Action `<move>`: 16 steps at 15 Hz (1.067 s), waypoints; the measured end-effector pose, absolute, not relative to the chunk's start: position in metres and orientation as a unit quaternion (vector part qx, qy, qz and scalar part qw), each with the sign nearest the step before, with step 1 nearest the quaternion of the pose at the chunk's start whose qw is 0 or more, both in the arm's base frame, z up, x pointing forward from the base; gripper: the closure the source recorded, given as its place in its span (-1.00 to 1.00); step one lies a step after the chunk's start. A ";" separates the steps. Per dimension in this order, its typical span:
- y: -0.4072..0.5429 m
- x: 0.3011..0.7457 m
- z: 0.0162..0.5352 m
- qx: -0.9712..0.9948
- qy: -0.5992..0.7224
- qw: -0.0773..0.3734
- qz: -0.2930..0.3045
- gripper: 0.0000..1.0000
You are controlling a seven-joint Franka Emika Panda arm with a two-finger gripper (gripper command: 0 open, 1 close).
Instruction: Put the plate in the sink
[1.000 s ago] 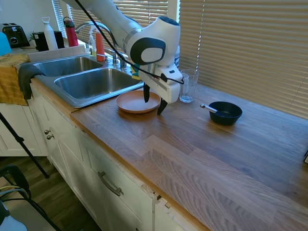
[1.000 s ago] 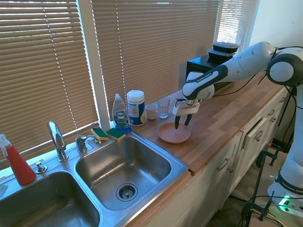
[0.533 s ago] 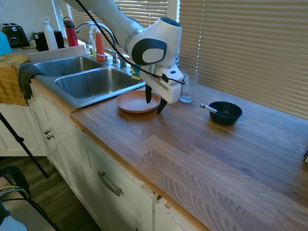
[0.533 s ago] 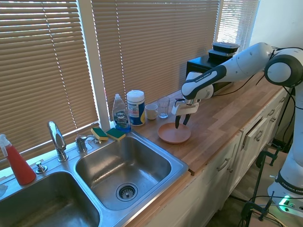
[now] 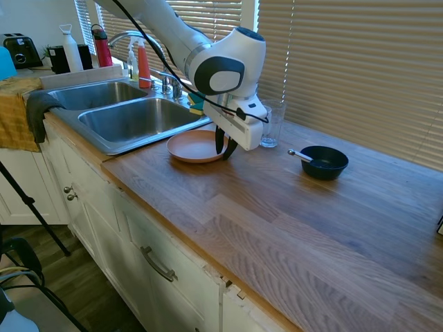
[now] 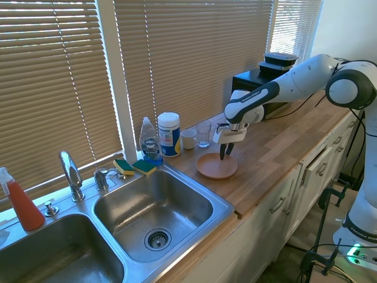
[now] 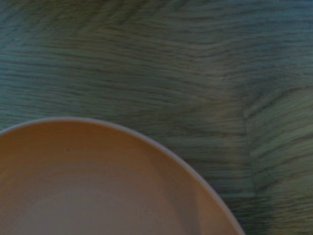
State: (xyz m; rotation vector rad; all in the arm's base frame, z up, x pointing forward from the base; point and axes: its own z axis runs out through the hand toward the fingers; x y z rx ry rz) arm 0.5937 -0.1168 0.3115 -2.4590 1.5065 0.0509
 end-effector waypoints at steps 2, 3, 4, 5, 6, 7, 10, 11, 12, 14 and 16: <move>-0.117 0.594 0.312 -0.846 0.517 0.129 0.019 1.00; -0.116 0.594 0.312 -0.847 0.515 0.130 0.021 1.00; -0.116 0.594 0.313 -0.848 0.512 0.133 0.023 1.00; -0.117 0.594 0.314 -0.849 0.510 0.136 0.025 1.00; -0.118 0.594 0.313 -0.850 0.507 0.141 0.026 1.00; -0.119 0.593 0.313 -0.851 0.504 0.145 0.026 1.00; -0.122 0.592 0.313 -0.853 0.496 0.159 0.030 1.00; -0.123 0.592 0.312 -0.855 0.492 0.164 0.030 1.00; -0.124 0.591 0.312 -0.856 0.488 0.168 0.031 1.00; -0.123 0.590 0.317 -0.859 0.480 0.176 0.032 1.00; -0.117 0.590 0.330 -0.862 0.473 0.181 0.027 1.00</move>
